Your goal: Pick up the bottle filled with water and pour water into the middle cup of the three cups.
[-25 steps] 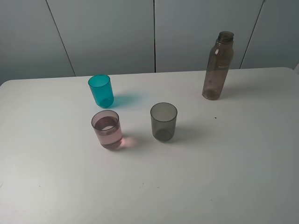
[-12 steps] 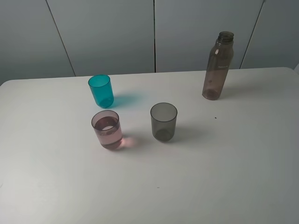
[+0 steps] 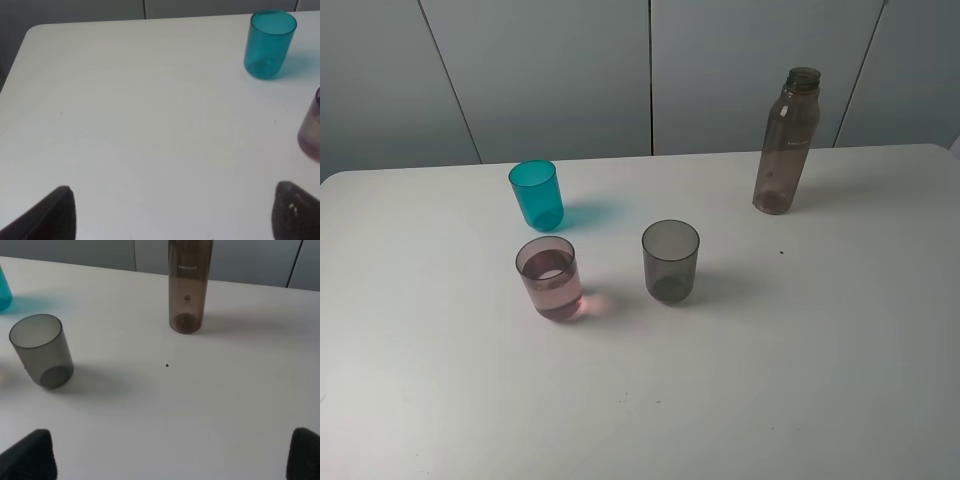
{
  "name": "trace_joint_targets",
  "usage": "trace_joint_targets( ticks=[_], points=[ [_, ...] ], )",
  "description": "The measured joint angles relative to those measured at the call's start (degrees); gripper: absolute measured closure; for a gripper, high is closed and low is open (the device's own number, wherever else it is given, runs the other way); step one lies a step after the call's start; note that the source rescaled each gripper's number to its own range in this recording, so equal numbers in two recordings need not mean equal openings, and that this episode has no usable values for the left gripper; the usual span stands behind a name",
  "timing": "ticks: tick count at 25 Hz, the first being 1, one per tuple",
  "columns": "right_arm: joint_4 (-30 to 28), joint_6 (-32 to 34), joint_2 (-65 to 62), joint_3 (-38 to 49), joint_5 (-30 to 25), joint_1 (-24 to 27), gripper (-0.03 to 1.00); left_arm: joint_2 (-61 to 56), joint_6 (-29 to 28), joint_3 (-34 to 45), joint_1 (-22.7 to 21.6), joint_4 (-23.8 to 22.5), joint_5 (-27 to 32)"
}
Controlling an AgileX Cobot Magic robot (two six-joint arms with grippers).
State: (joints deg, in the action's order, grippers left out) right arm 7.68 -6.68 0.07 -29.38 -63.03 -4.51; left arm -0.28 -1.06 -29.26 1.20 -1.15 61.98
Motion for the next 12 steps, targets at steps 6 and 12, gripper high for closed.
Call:
trace_joint_targets(
  ticks=[6,12],
  points=[
    [-2.59,3.22,-0.04,0.00,0.21,0.00,-0.03,0.00,0.00,0.00,0.00,0.00,0.00],
    [-2.59,3.55,-0.04,0.00,0.21,0.00,-0.03,0.00,0.00,0.00,0.00,0.00,0.00]
  ],
)
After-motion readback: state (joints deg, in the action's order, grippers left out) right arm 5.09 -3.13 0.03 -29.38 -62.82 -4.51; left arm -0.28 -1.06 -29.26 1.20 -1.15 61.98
